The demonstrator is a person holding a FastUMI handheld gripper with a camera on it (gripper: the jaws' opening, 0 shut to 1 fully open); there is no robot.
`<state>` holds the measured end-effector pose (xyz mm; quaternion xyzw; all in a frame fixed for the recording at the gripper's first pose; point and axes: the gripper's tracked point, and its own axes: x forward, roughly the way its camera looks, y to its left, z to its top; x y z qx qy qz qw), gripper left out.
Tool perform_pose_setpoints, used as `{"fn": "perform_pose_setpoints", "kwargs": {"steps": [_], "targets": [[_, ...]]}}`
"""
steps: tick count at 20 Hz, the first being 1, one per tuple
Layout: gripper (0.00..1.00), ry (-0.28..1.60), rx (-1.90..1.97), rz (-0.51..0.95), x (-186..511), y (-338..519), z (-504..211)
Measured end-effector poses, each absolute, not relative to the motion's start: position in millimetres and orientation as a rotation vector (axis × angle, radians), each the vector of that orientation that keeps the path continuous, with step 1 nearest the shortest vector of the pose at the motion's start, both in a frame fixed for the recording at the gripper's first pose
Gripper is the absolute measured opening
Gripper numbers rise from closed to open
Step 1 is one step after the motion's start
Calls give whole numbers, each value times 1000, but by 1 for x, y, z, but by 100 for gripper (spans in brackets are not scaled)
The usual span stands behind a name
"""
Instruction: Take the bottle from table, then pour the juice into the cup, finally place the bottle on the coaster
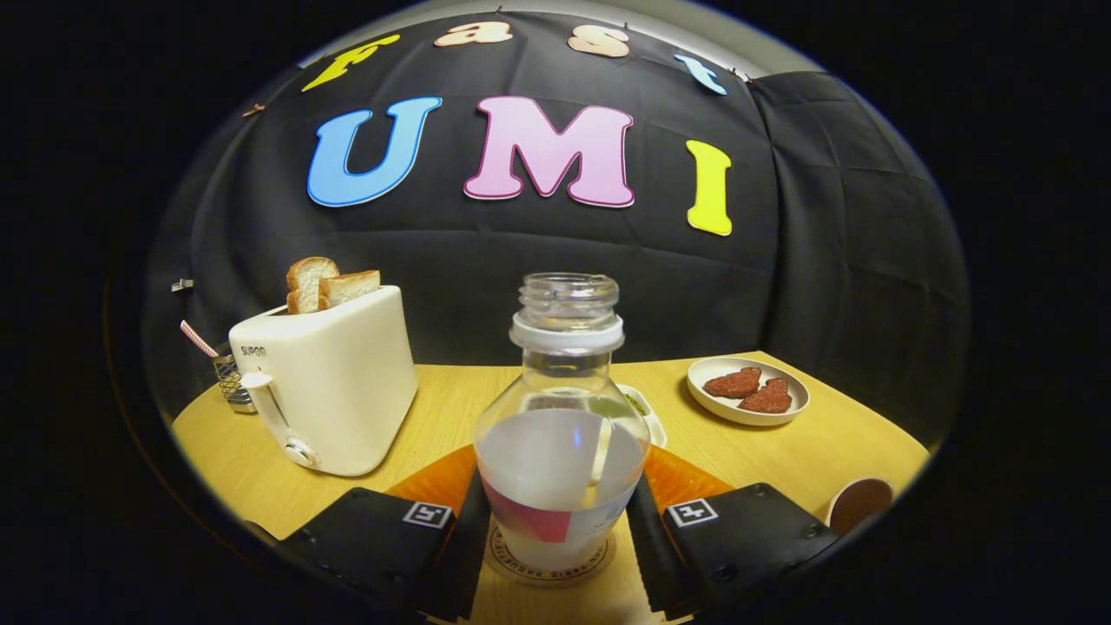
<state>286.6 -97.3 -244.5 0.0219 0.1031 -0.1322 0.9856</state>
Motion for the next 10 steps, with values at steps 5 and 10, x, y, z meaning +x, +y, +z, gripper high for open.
{"fn": "perform_pose_setpoints", "kwargs": {"steps": [5,10], "targets": [[100,223,20,-255,277,-90,-243],[97,282,35,-271,249,-91,-235]]}}
